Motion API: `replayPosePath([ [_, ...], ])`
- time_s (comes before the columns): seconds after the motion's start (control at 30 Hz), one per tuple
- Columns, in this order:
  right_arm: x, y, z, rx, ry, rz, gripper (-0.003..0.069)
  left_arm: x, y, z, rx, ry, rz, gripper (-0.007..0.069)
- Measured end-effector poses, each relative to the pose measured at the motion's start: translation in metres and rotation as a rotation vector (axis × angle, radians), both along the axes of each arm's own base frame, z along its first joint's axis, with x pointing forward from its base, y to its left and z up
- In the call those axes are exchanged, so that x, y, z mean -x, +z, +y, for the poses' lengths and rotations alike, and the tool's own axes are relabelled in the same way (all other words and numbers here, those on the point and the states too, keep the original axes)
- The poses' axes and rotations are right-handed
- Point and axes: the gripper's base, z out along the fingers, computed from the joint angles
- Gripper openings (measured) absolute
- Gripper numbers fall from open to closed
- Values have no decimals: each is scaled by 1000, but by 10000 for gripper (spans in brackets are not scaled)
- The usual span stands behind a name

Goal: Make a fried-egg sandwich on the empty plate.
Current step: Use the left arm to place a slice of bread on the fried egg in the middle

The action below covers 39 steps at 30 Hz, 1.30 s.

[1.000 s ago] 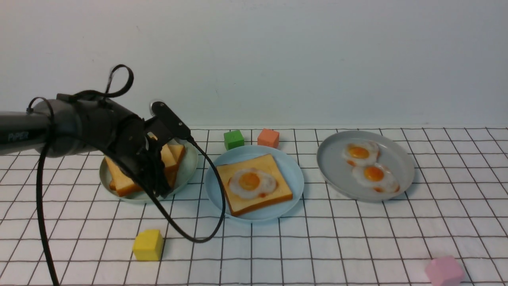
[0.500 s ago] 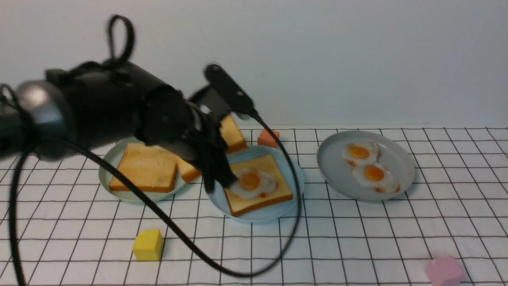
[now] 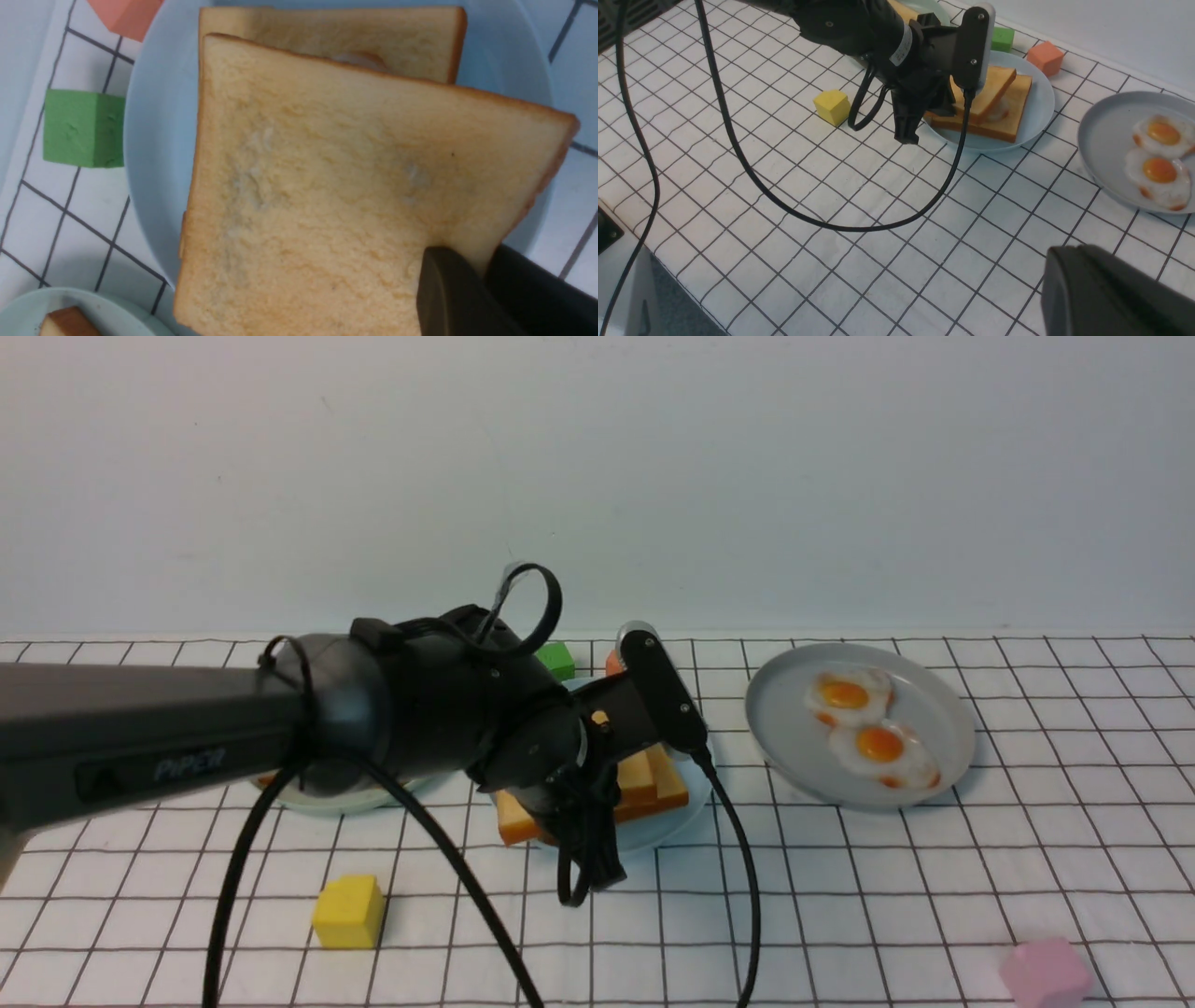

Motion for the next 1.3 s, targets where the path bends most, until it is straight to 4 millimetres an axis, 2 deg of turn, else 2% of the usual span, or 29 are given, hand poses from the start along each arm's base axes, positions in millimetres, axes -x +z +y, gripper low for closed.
replayPosePath([
  [0.37,0,1,0,-6,-2,-8,32,-28,7,-18,-7,164,109,63],
  [0.6,-1,1,0,-7,-2,-9,38,-26,7,-23,9,154,131,57],
  [0.77,-1,2,0,-14,-4,-19,41,-27,-3,-31,14,125,118,57],
  [0.93,-1,2,0,-15,-4,-19,43,-30,-13,-32,-20,108,105,57],
  [1.17,-1,2,0,-15,-4,-20,46,-31,-12,-33,-6,101,88,57],
  [1.3,-1,2,0,-15,-4,-20,49,-32,-11,-34,-1,100,83,118],
])
